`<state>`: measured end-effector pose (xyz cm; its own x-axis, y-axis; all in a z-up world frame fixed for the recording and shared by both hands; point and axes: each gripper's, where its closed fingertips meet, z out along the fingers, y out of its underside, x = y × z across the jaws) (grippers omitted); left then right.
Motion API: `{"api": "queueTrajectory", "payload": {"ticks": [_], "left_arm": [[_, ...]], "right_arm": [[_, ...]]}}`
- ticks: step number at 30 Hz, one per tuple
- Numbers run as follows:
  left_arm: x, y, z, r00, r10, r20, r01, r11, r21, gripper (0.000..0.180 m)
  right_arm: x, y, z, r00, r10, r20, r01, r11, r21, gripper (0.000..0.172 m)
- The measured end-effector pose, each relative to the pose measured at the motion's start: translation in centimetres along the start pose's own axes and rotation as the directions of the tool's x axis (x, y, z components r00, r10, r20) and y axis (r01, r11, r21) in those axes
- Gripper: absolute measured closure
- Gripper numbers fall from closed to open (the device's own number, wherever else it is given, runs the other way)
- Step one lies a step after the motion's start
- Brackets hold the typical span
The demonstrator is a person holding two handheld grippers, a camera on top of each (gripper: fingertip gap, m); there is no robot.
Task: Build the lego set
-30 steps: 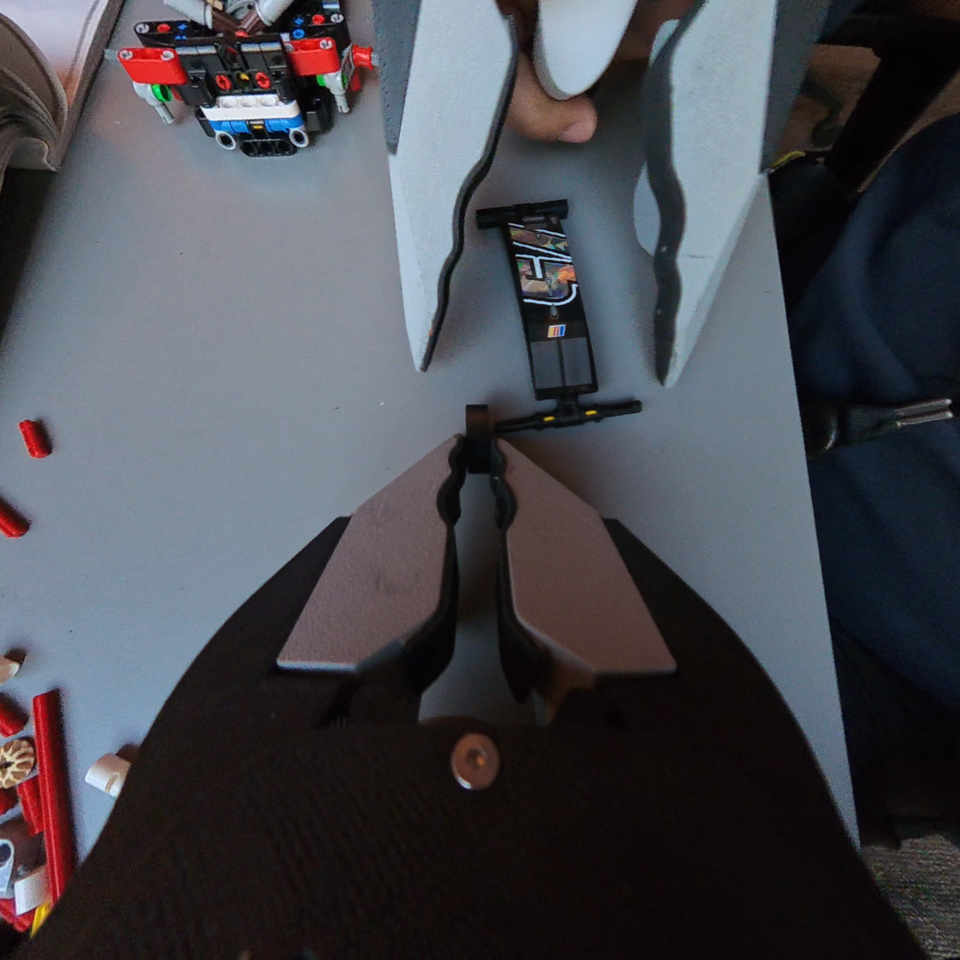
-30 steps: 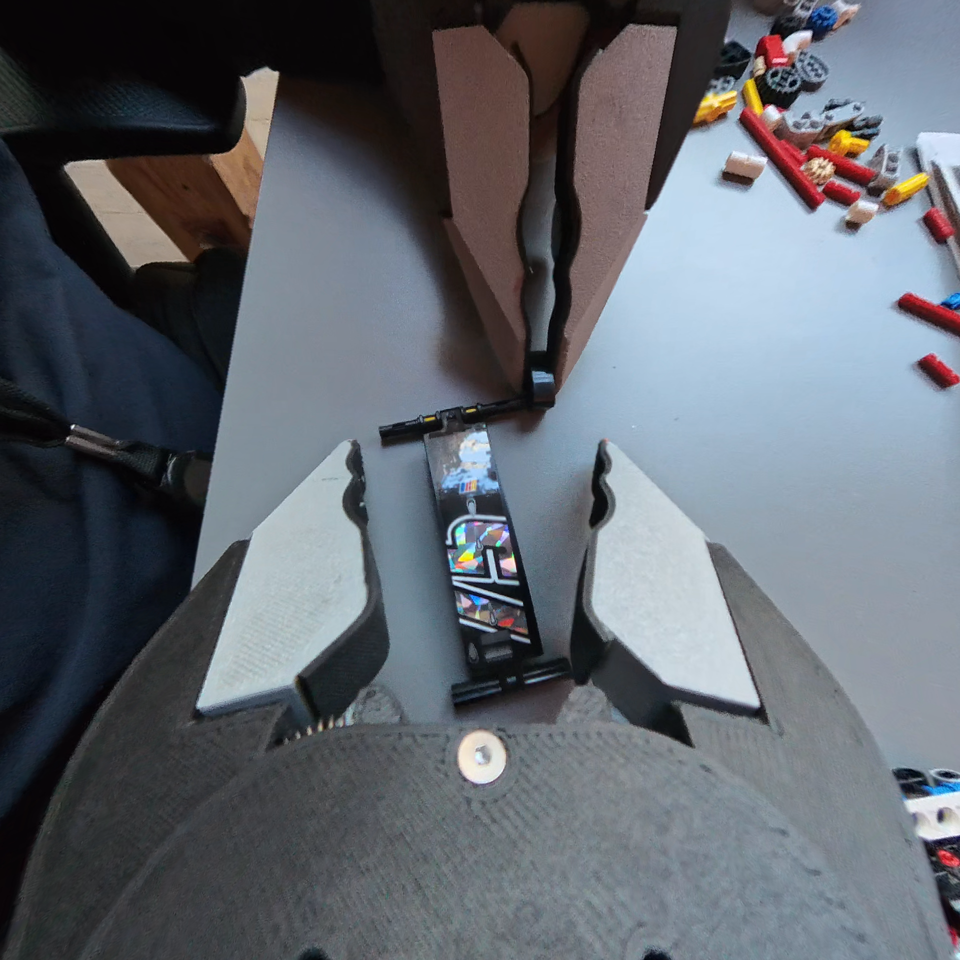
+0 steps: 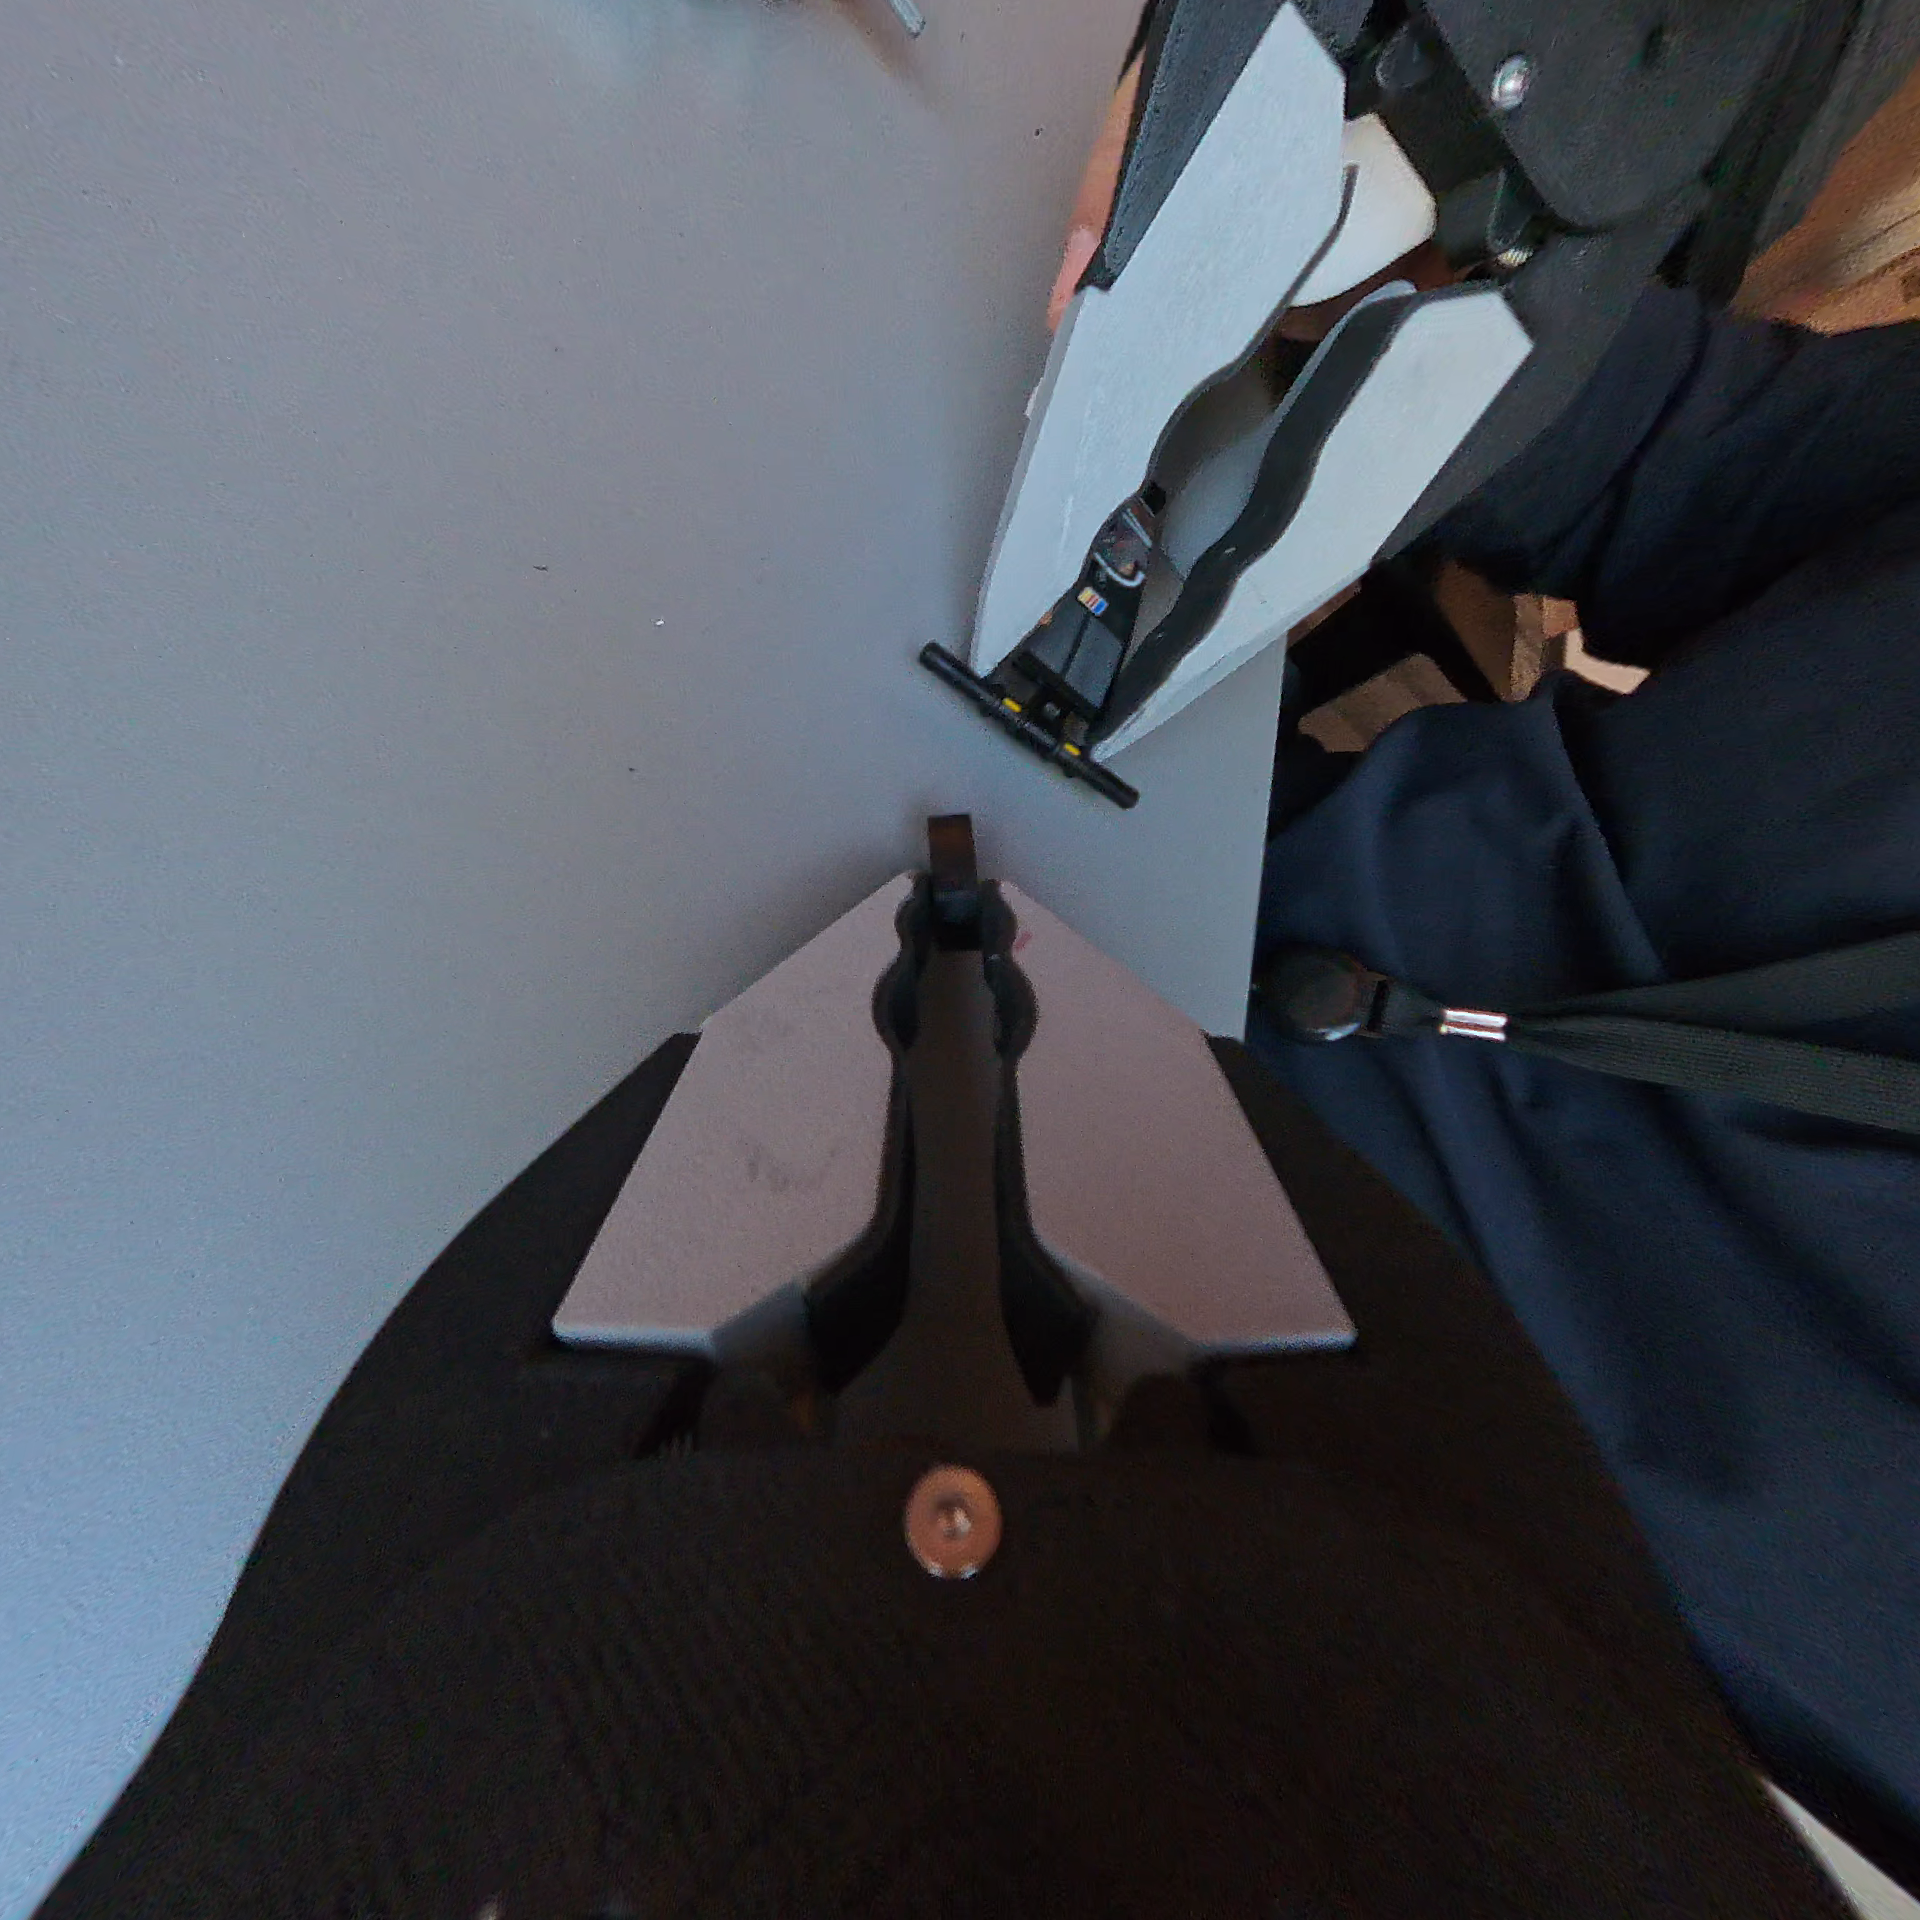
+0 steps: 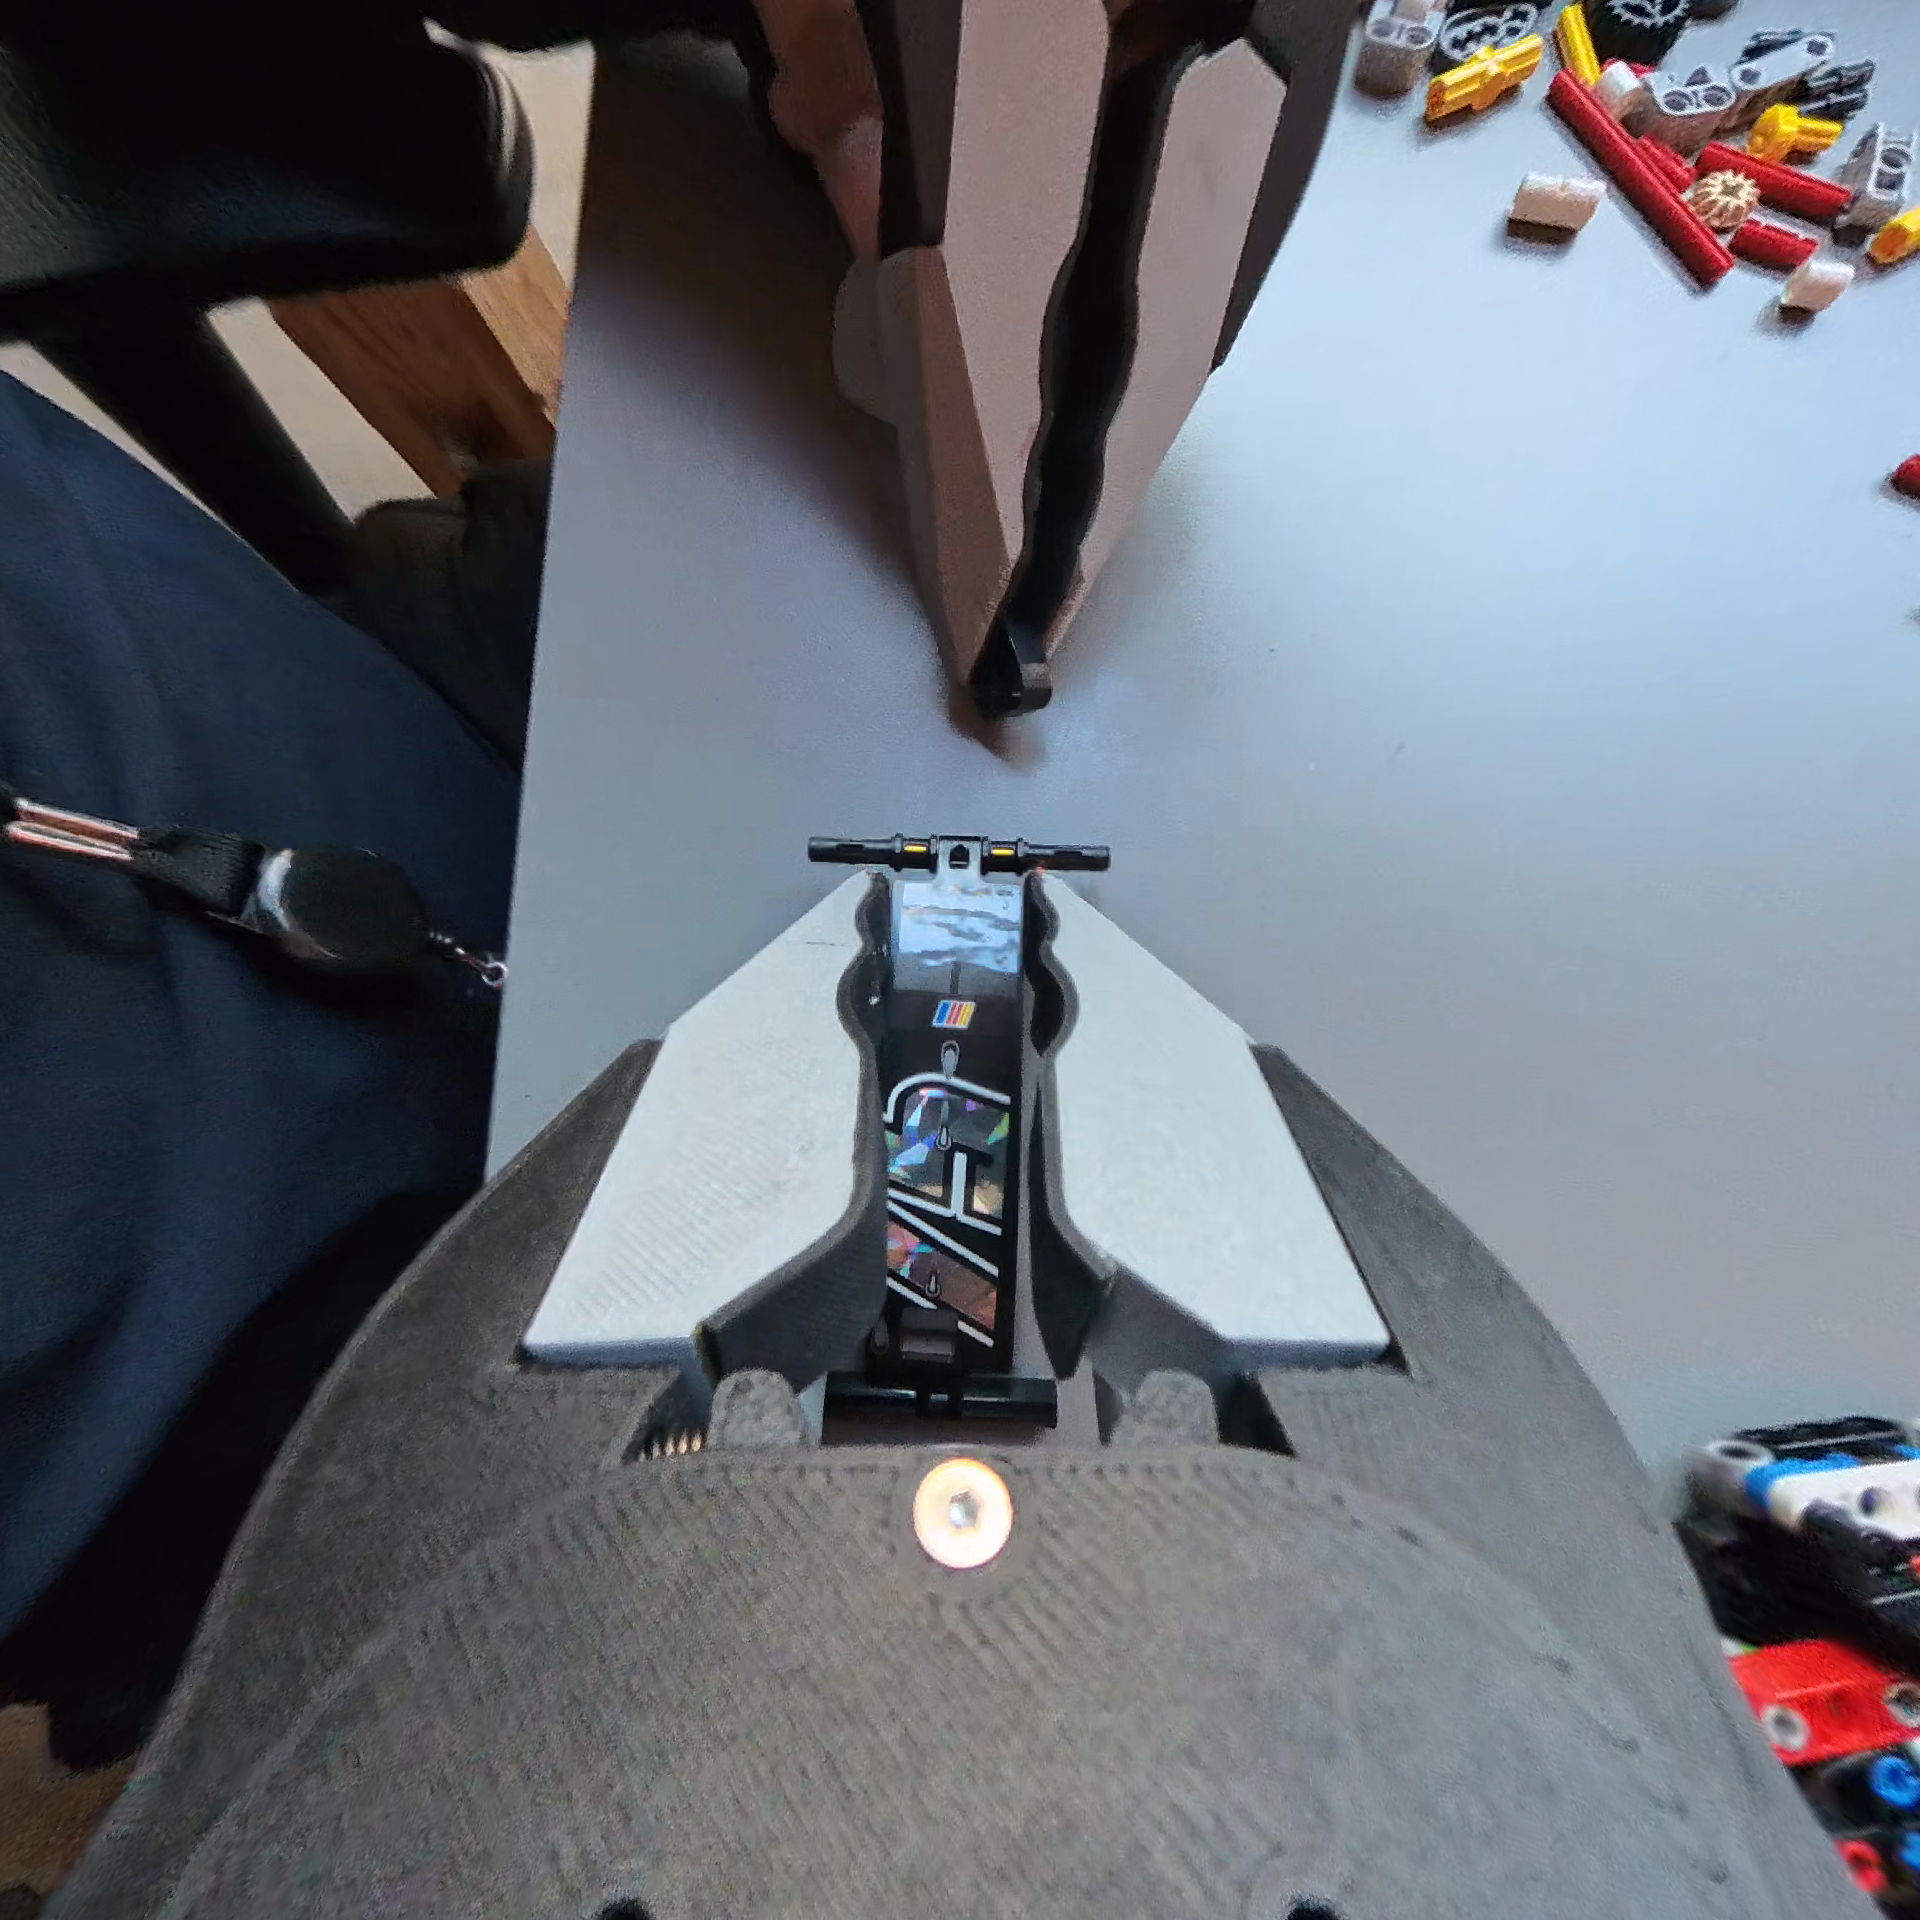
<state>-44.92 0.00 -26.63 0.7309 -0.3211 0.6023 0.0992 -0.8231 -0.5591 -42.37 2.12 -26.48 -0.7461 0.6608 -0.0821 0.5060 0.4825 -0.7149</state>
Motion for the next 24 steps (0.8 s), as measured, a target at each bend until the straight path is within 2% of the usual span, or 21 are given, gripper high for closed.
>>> {"api": "queueTrajectory", "payload": {"ticks": [2, 5, 8, 11, 13, 16, 19, 22, 24], "left_arm": [[0.1, -0.2, -0.2, 1.000, -0.015, 0.009, 0.015, 1.000, 0.021, 0.164], [0.3, -0.6, -0.9, 0.999, -0.025, 0.044, 0.023, 0.999, 0.042, 0.138], [-0.5, -0.5, -1.6, 0.985, 0.045, 0.166, -0.050, 0.998, 0.027, 0.128], [-1.1, 0.3, -2.2, 0.951, 0.154, 0.270, -0.152, 0.988, -0.029, 0.133], [-0.9, 1.2, -2.7, 0.933, 0.179, 0.311, -0.168, 0.984, -0.061, 0.134], [0.4, 2.0, -3.0, 0.937, 0.116, 0.331, -0.108, 0.993, -0.042, 0.134], [1.1, 2.4, -1.9, 0.933, 0.079, 0.351, -0.074, 0.997, -0.028, 0.141], [0.7, 2.1, -1.1, 0.916, 0.080, 0.393, -0.079, 0.997, -0.019, 0.158], [0.5, 1.9, -1.0, 0.912, 0.102, 0.398, -0.096, 0.995, -0.035, 0.162]], "right_arm": [[-0.4, -0.4, -0.6, 0.998, 0.050, 0.040, -0.053, 0.997, 0.062, 0.149], [-0.8, -0.9, -1.6, 0.985, 0.125, 0.116, -0.139, 0.983, 0.122, 0.149], [-0.6, -1.5, -2.6, 0.967, 0.189, 0.172, -0.219, 0.959, 0.177, 0.149], [-0.2, -1.8, -3.2, 0.946, 0.241, 0.219, -0.287, 0.935, 0.210, 0.149], [-0.2, -2.0, -3.6, 0.936, 0.253, 0.244, -0.309, 0.924, 0.227, 0.149], [-0.1, -1.8, -3.8, 0.938, 0.254, 0.238, -0.308, 0.923, 0.230, 0.149], [-0.1, -1.7, -3.7, 0.942, 0.248, 0.228, -0.298, 0.928, 0.223, 0.149], [-0.2, -1.9, -3.8, 0.941, 0.245, 0.234, -0.297, 0.928, 0.224, 0.149], [-0.3, -2.0, -3.9, 0.942, 0.242, 0.232, -0.294, 0.929, 0.227, 0.149]]}}
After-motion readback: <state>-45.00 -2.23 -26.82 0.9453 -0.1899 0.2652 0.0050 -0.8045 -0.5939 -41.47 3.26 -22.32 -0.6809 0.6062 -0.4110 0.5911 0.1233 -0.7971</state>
